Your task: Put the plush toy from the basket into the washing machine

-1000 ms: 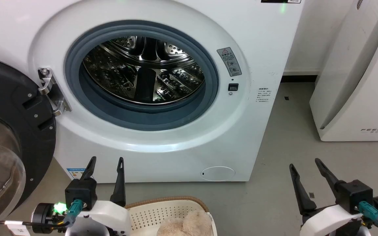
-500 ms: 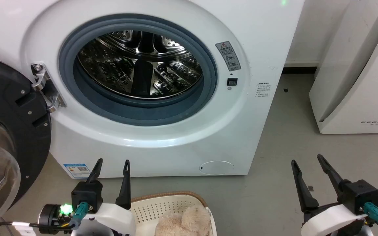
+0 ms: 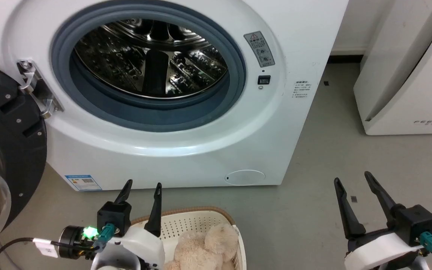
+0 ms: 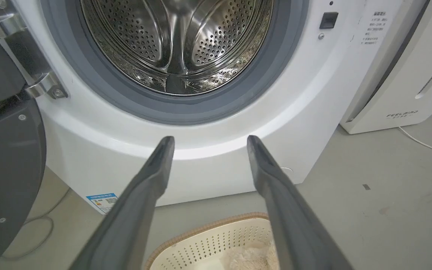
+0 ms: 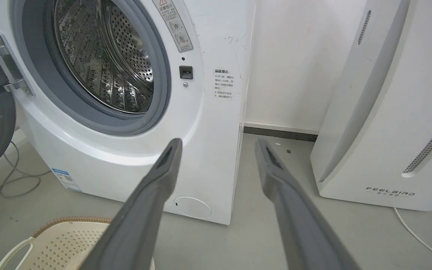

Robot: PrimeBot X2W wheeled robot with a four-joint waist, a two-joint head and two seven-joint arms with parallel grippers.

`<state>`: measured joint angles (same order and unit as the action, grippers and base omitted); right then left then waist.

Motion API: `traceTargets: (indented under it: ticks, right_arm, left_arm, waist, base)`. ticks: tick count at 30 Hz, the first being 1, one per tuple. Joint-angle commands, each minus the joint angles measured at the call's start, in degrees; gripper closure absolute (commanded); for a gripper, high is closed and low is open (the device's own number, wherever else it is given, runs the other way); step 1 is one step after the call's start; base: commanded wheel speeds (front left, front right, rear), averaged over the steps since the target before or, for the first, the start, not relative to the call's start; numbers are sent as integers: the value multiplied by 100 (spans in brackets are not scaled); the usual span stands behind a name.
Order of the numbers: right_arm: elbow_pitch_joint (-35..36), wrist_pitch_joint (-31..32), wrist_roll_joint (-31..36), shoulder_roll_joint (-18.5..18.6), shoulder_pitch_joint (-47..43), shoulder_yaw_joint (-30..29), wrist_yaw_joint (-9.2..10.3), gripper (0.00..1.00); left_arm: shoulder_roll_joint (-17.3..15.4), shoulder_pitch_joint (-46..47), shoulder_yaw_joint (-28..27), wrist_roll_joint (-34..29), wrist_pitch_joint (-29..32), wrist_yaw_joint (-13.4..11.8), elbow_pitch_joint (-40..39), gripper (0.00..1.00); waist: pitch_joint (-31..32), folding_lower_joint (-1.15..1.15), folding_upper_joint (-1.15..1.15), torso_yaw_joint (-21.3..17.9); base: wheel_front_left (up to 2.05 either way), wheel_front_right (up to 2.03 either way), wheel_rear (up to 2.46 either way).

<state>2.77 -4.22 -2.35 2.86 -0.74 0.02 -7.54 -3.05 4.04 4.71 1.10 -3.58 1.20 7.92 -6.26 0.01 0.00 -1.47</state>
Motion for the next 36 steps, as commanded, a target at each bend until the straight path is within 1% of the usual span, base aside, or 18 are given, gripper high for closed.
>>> traceTargets:
  ticks: [1, 4, 5, 16, 30, 36]
  right_arm:
    - [62, -73, -64, 0, 120, 2, 2, 0]
    - [90, -109, -72, 1, 147, 1, 2, 0]
    - [120, -144, -82, 1, 178, 9, 2, 0]
    - [220, -264, -149, 1, 285, 34, 2, 0]
    - [341, -430, -251, 1, 444, 82, 3, 0]
    - [387, -502, -294, 1, 518, 104, 3, 0]
  left_arm:
    - [-39, 135, 42, 35, -16, 41, 102, 0]
    - [-58, 248, 106, 62, 10, 76, 257, 0]
    - [-81, 370, 180, 98, 13, 110, 408, 0]
    - [-172, 819, 536, 295, 63, 198, 961, 0]
    - [-470, 1538, 1584, 1006, 286, 288, 1816, 0]
    - [-628, 1861, 2145, 1297, 438, 325, 2222, 0]
  waist:
    - [-83, -1, 0, -16]
    - [-201, -1, 0, -36]
    - [-327, -1, 0, -61]
    - [-751, -1, 0, -136]
    - [-1336, -1, 0, -286]
    - [-1600, -1, 0, -354]
  base:
    - [0, 0, 0]
    - [0, 0, 0]
    - [0, 0, 0]
    - [0, 0, 0]
    - [0, 0, 0]
    - [0, 0, 0]
